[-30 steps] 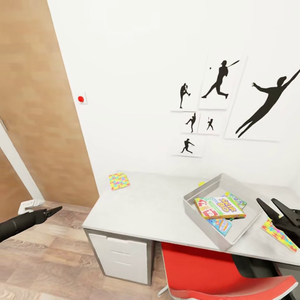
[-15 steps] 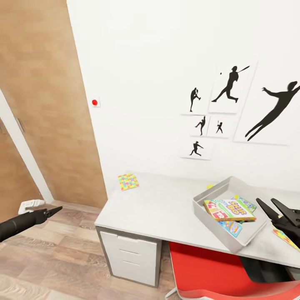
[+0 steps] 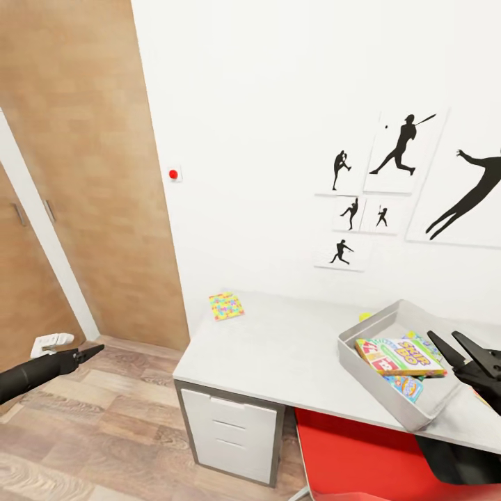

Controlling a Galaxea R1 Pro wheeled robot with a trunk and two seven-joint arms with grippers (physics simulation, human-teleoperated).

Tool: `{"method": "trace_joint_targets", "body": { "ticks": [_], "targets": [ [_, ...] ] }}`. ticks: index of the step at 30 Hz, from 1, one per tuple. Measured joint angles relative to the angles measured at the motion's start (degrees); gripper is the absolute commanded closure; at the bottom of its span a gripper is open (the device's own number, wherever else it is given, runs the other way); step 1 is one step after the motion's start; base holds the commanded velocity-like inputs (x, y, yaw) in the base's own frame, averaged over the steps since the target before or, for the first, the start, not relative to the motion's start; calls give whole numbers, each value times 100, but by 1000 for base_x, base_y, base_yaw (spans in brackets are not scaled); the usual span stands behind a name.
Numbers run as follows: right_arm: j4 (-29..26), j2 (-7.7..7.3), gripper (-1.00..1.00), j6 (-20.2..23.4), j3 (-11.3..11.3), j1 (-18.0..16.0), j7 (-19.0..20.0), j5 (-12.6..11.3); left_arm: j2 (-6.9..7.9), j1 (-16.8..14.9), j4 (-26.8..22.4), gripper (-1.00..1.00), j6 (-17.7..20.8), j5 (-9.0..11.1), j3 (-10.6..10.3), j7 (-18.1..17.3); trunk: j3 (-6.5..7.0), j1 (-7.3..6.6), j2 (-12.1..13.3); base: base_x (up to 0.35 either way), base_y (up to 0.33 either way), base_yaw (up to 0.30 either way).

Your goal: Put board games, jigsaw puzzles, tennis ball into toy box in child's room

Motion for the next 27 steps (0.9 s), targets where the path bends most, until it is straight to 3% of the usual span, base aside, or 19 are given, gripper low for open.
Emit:
{"method": "trace_joint_targets", "body": {
  "ticks": [27],
  "targets": [
    [-4, -7, -100, 1, 8, 0, -5, 6, 3, -2, 1, -100, -2, 3, 1, -2, 3, 1, 1, 17, 9, 1]
  ]
}}
